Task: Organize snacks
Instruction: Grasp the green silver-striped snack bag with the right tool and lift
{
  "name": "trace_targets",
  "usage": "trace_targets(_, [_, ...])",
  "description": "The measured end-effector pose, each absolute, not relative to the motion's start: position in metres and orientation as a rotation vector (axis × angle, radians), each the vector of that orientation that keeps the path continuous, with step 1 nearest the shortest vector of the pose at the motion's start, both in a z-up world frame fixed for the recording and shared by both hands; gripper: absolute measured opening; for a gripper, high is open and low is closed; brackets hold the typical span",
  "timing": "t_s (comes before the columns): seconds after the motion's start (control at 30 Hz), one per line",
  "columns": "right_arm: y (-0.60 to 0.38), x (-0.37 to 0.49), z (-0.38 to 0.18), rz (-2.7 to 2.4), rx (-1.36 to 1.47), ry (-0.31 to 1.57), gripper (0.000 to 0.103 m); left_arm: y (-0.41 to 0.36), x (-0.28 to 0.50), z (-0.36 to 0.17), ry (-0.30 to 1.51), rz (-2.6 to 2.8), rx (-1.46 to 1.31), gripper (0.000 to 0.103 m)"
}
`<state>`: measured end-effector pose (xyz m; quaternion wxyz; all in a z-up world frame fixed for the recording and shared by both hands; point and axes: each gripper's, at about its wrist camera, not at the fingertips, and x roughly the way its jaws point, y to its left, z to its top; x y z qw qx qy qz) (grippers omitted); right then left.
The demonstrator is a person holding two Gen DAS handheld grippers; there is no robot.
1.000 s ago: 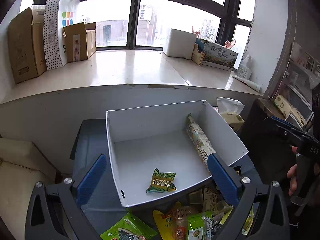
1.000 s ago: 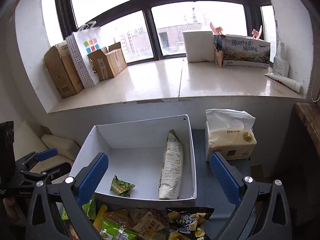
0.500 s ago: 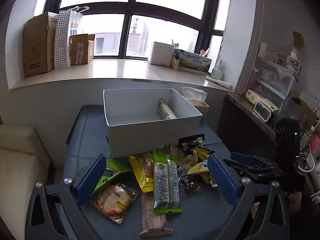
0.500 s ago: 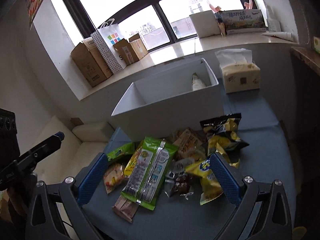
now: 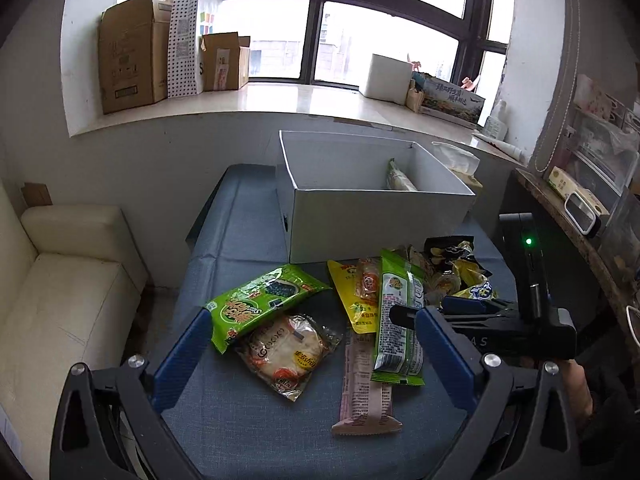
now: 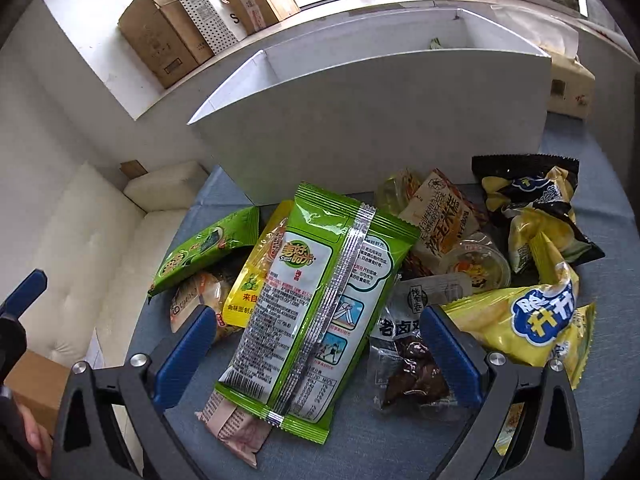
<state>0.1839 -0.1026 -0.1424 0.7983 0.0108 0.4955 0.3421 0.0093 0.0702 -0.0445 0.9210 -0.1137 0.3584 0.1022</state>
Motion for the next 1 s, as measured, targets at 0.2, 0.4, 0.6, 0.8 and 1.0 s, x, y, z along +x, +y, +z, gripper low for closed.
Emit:
trace_targets(0.2, [-0.078,0.192,-0.166,0.736,0.013,1.134,0.103,0.079,0.011,-0.053,0.772,0.243,-0.271,0.103])
trace_targets(0.4, [-0.078,0.196,-0.17,0.748,0.052,1.132,0.076,0.081,0.014,-0.059,0.801,0.251,-0.265,0.103])
trace_targets(0.6, [-0.104,0.188,-0.138,0.783,0.114,1.033,0.073,0.081,0.013,-0.058,0.8,0.229,-0.261,0.103])
trace_targets(0.8, [-0.153,0.177,-0.091,0.782,0.175,0.913,0.073,0.081,0.029,-0.071,0.847,0.191,-0.273,0.103])
trace_targets(1.0, [-0.206,0.152,-0.062,0.742,0.204,0.819,0.073,0.049,0.077,-0.086,0.874,0.163,-0.118,0.103])
